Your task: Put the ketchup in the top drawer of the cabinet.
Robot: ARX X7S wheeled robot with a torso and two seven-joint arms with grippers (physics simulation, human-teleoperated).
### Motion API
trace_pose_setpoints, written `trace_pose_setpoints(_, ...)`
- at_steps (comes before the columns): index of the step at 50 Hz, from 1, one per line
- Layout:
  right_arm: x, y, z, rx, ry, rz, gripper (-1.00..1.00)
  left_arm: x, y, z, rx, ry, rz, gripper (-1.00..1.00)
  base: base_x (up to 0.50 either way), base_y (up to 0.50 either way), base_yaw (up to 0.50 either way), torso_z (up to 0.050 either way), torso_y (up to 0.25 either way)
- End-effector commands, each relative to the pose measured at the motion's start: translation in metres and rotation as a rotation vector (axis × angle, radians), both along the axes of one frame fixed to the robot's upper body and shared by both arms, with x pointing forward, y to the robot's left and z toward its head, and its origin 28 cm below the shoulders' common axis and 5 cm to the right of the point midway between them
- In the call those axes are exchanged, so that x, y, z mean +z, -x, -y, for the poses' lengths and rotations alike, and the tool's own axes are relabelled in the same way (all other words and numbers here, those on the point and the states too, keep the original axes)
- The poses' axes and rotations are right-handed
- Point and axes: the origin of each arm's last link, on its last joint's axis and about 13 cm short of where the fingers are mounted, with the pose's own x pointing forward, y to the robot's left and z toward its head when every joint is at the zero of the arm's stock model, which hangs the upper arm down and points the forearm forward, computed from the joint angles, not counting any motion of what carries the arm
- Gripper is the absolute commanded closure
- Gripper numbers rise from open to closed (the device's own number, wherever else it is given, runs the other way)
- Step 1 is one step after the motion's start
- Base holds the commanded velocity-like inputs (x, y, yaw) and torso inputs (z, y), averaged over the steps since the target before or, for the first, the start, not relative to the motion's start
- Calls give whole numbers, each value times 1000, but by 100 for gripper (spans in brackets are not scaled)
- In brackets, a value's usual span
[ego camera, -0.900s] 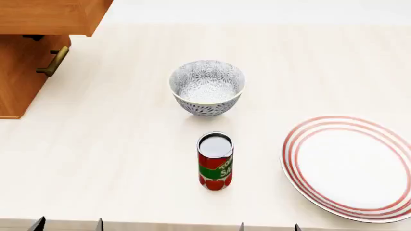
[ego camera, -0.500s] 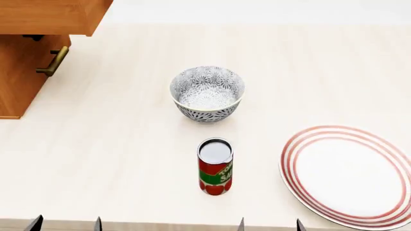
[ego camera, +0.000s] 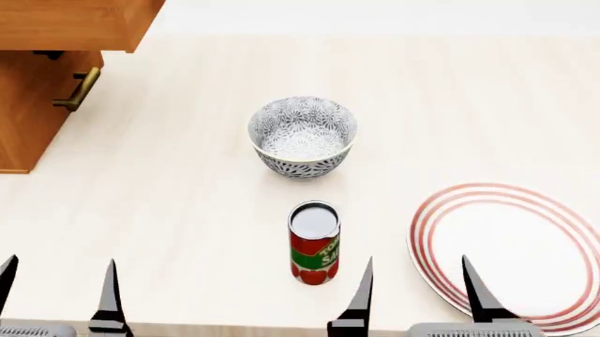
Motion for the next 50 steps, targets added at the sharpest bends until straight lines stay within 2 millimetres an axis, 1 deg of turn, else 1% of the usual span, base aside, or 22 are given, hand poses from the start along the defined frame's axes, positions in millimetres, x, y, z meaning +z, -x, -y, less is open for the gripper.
trace_pose_setpoints(1,24,5,1,-3,19,65,-100,26,4,0,2,-12,72,-100,0,0,0,0,0)
trace_pose_setpoints(5,33,11,1,1,13,84,-100,34,10,1,-14,-5,97,-100,0,0,0,0,0)
trace_pose_setpoints(9,37,15,-1,2,15,92,-100,39,14,1,-14,1,112,-100,0,0,0,0,0)
trace_pose_setpoints(15,38,14,-1,4,-6,87,-100,37,13,0,-14,2,110,-100,120,0,0,0,0)
trace_pose_setpoints(28,36,14,0,3,-1,82,-100,33,12,0,-14,0,97,-100,480,0,0,0,0)
trace_pose_setpoints(50,32,11,0,6,-6,66,-100,35,12,0,-16,4,97,-100,500,0,0,0,0)
